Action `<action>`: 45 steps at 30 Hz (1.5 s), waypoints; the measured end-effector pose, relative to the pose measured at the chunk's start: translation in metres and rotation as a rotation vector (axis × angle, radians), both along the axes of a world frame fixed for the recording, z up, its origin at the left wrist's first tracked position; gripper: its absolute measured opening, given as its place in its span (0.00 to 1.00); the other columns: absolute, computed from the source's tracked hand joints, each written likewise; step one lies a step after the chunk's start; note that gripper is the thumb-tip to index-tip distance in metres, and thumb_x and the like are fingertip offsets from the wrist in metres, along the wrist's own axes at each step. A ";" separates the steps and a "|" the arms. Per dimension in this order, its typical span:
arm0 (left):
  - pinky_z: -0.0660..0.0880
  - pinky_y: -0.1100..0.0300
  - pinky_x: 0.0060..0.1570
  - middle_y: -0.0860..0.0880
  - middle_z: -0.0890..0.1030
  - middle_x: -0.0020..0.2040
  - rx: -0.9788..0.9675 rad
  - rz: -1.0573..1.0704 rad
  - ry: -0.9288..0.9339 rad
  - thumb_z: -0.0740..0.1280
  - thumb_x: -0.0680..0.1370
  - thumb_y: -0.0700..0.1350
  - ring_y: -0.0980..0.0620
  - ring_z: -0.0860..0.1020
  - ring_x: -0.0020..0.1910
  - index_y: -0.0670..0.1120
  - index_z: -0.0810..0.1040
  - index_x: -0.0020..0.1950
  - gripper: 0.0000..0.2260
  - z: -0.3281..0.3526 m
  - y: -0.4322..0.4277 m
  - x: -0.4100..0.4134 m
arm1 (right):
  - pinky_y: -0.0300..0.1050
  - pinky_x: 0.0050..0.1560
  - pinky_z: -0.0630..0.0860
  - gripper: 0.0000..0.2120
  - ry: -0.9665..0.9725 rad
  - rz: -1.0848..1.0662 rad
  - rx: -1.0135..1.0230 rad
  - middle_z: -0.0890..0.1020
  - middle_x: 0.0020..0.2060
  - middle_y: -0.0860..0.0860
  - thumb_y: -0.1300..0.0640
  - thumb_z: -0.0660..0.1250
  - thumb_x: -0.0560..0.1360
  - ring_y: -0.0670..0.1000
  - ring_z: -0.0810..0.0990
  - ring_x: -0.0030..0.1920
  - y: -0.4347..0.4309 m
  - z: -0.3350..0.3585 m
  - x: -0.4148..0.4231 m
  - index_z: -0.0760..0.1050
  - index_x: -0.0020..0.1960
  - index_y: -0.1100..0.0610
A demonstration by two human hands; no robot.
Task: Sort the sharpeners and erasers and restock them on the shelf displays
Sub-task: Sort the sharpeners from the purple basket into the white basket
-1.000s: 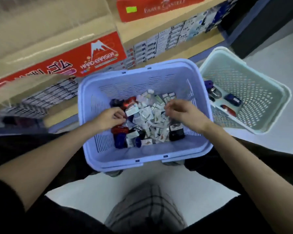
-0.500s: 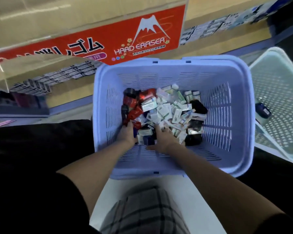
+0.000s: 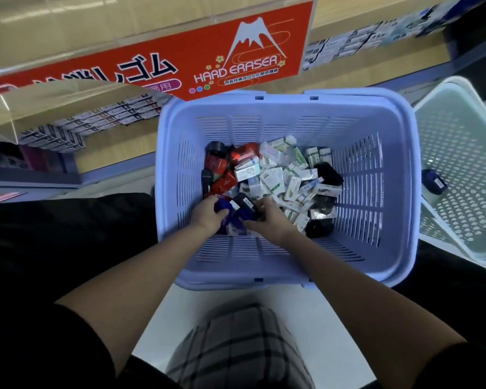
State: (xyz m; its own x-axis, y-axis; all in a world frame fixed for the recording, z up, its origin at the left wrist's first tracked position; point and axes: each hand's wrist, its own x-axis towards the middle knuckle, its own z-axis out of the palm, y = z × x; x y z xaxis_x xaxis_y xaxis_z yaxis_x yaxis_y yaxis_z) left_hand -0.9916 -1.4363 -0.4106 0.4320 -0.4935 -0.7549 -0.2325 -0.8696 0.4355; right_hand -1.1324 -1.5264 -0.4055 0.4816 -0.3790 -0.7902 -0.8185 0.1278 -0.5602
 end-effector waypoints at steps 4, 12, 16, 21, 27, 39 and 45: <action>0.67 0.62 0.48 0.40 0.78 0.57 -0.081 0.188 0.055 0.65 0.78 0.40 0.46 0.75 0.55 0.38 0.74 0.60 0.12 0.015 -0.006 -0.001 | 0.32 0.33 0.69 0.17 -0.077 -0.151 -0.019 0.73 0.40 0.47 0.57 0.71 0.73 0.50 0.75 0.42 -0.010 0.024 -0.003 0.64 0.54 0.58; 0.71 0.73 0.44 0.50 0.79 0.48 -0.492 0.158 0.156 0.67 0.77 0.44 0.57 0.77 0.46 0.44 0.75 0.58 0.10 0.096 -0.077 -0.017 | 0.37 0.44 0.72 0.14 -0.298 -0.389 -0.222 0.77 0.45 0.52 0.56 0.70 0.74 0.46 0.75 0.42 -0.048 0.101 -0.067 0.68 0.52 0.58; 0.70 0.68 0.46 0.44 0.79 0.52 -0.624 -0.021 0.264 0.67 0.77 0.43 0.52 0.76 0.48 0.46 0.73 0.56 0.08 0.134 -0.133 -0.055 | 0.39 0.46 0.76 0.11 -0.435 -0.753 -0.318 0.77 0.44 0.53 0.53 0.70 0.72 0.46 0.77 0.42 -0.074 0.141 -0.125 0.70 0.49 0.54; 0.71 0.59 0.50 0.43 0.79 0.52 -0.743 -0.256 0.258 0.68 0.76 0.40 0.49 0.76 0.48 0.47 0.70 0.53 0.10 0.149 -0.206 -0.125 | 0.39 0.41 0.75 0.14 -0.378 -1.039 -0.446 0.78 0.41 0.51 0.46 0.66 0.71 0.47 0.76 0.39 -0.110 0.150 -0.178 0.71 0.49 0.55; 0.71 0.54 0.53 0.46 0.80 0.52 -0.695 -0.596 -0.084 0.69 0.75 0.45 0.45 0.77 0.51 0.44 0.72 0.58 0.14 0.123 -0.266 -0.173 | 0.30 0.22 0.64 0.15 -0.089 -1.093 -0.509 0.72 0.29 0.50 0.49 0.67 0.75 0.39 0.69 0.20 -0.152 0.089 -0.212 0.71 0.46 0.62; 0.67 0.76 0.50 0.47 0.76 0.54 -0.820 -0.554 -0.074 0.66 0.78 0.41 0.53 0.75 0.51 0.38 0.75 0.58 0.11 0.144 -0.201 -0.078 | 0.43 0.46 0.77 0.09 -0.344 -1.055 -0.587 0.80 0.48 0.54 0.59 0.63 0.72 0.51 0.80 0.46 -0.152 0.140 -0.178 0.75 0.52 0.56; 0.72 0.58 0.48 0.51 0.75 0.43 -0.400 -0.306 -0.069 0.66 0.77 0.38 0.56 0.74 0.41 0.39 0.75 0.53 0.06 0.098 -0.086 0.020 | 0.48 0.50 0.75 0.07 -0.405 -0.439 -0.427 0.81 0.46 0.52 0.61 0.63 0.76 0.52 0.80 0.47 -0.098 0.137 -0.101 0.74 0.53 0.55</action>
